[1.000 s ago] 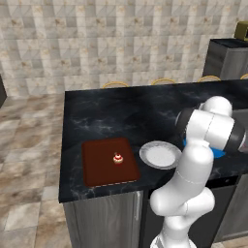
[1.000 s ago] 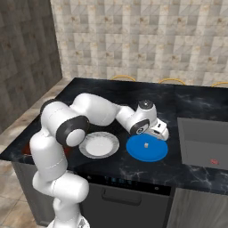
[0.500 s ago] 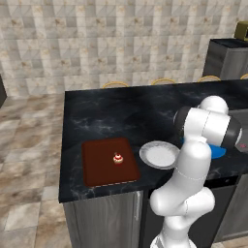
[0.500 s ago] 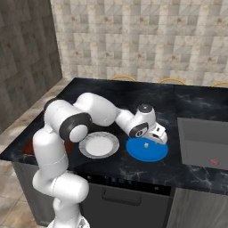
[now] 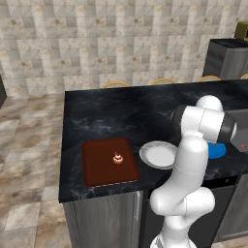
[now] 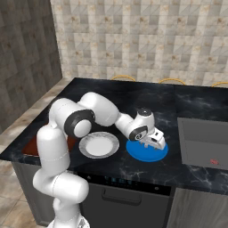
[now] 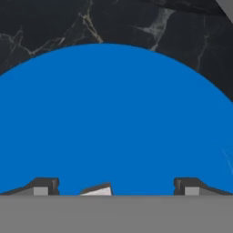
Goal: Move the dessert items from the plates to the tray.
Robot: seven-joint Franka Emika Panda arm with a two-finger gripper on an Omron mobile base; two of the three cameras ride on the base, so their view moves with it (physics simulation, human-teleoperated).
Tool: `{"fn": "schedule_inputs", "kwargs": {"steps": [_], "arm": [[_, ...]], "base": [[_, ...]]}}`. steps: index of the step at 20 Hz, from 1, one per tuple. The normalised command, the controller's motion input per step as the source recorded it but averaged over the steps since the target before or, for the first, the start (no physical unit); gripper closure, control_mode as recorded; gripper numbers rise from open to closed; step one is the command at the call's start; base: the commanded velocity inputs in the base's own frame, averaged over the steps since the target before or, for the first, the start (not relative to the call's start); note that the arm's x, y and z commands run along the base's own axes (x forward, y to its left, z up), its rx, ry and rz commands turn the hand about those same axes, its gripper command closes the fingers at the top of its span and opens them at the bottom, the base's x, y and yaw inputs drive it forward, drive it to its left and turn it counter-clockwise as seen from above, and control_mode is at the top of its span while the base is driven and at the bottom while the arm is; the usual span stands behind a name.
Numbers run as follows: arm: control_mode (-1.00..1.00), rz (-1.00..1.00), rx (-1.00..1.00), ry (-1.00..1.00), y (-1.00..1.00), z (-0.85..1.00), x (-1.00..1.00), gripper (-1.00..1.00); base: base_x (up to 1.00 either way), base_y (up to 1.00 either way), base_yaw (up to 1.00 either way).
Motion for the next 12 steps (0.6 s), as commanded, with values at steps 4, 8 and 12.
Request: {"fn": "schedule_inputs", "kwargs": {"steps": [4, 8, 12], "arm": [[-1.00, 0.00, 0.04, 0.01, 0.02, -0.01, 0.03, -1.00], [-1.00, 0.00, 0.00, 0.00, 0.00, 0.00, 0.02, -1.00], [-1.00, 0.00, 0.00, 0.00, 0.00, 0.00, 0.00, -1.00]], "base": [[0.00, 0.00, 0.00], [0.00, 0.00, 0.00], [0.00, 0.00, 0.00]]}}
